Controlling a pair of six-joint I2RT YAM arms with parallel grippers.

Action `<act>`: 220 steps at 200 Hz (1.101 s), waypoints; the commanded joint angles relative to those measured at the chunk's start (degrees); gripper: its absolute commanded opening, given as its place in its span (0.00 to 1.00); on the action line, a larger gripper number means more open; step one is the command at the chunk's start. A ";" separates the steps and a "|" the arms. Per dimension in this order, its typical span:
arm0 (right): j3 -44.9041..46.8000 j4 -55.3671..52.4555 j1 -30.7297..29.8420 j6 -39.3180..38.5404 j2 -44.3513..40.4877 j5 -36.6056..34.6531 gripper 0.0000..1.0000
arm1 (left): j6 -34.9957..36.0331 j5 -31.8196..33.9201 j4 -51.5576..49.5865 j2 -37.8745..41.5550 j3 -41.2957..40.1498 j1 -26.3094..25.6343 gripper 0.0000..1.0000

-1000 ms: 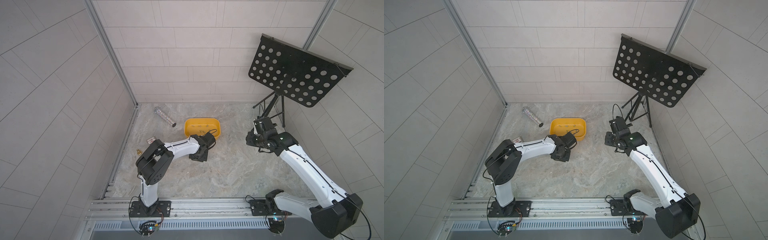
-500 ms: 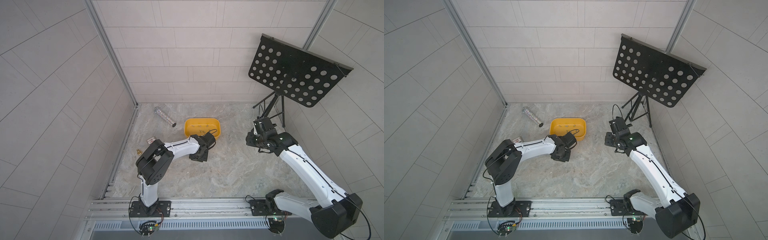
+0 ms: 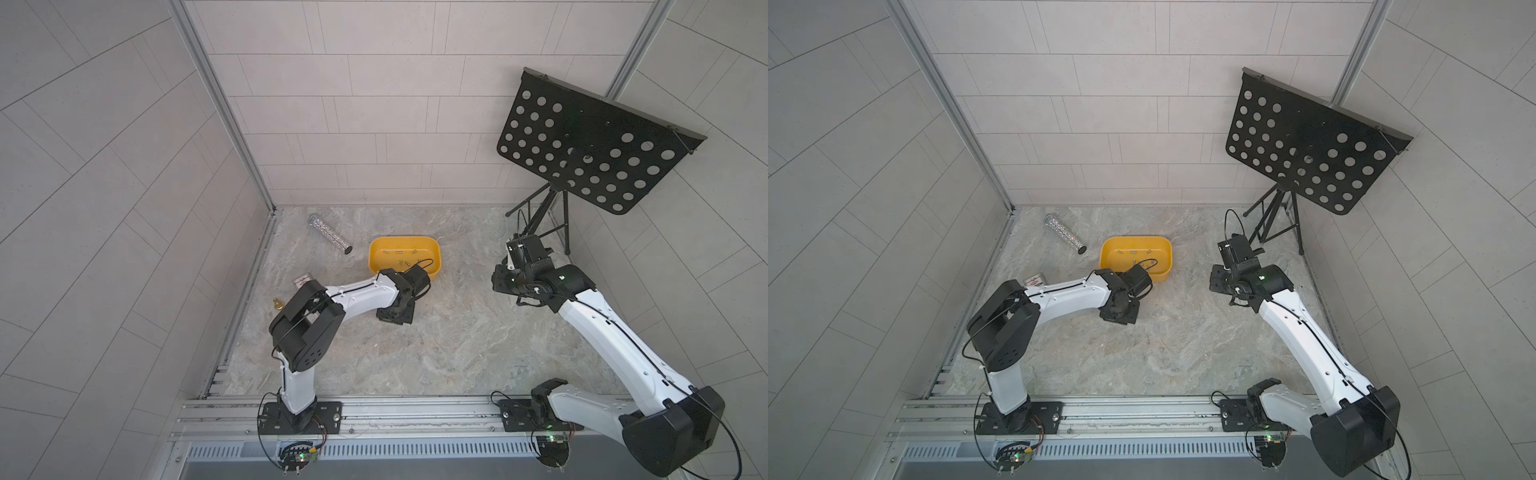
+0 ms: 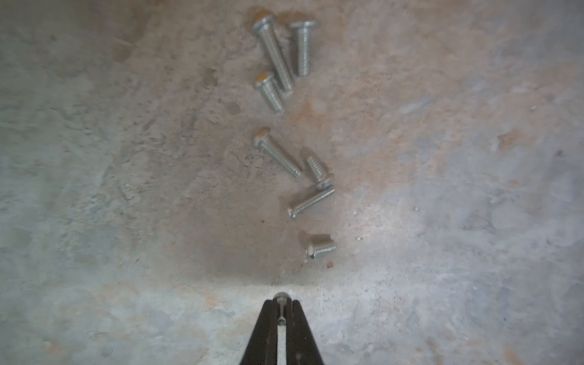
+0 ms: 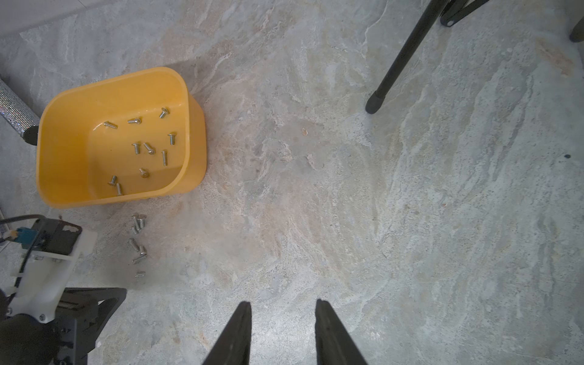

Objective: Put the screws on the desktop into the storage box
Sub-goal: Place the screw in the storage box.

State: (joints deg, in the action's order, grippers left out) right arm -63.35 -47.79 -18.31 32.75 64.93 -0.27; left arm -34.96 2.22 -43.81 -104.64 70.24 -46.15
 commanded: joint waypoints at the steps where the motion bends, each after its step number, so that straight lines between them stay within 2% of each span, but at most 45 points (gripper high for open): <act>1: -0.09 -0.37 0.11 -0.57 -0.15 -0.14 0.39 | 1.51 3.20 -8.00 6.49 3.69 -0.08 0.09; 38: -0.61 -0.46 0.11 -0.44 0.45 0.10 0.39 | 3.00 5.86 -15.25 8.41 12.01 0.35 0.09; 72: -1.30 -0.76 0.12 0.03 1.50 1.31 0.38 | 6.82 5.41 -18.06 3.89 22.02 4.59 0.09; 101: -1.47 -0.82 0.11 0.05 2.13 1.55 0.38 | 9.95 3.14 -19.08 -4.50 32.63 8.63 0.09; 161: -1.95 -0.91 0.16 0.03 3.98 2.73 0.38 | 14.12 -2.70 -24.20 -27.74 57.97 15.03 0.08; 178: -1.80 -0.90 0.10 0.03 4.14 2.61 0.38 | 14.04 -4.31 -24.16 -31.33 61.14 16.36 0.08; 220: -1.50 -0.57 0.11 0.16 5.09 3.27 0.38 | 14.00 -6.35 -23.73 -35.93 63.00 18.11 0.08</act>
State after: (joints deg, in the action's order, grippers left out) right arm -63.86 -47.81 -18.31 32.82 69.28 2.72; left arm -21.96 -2.57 -65.23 -139.70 130.76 -28.51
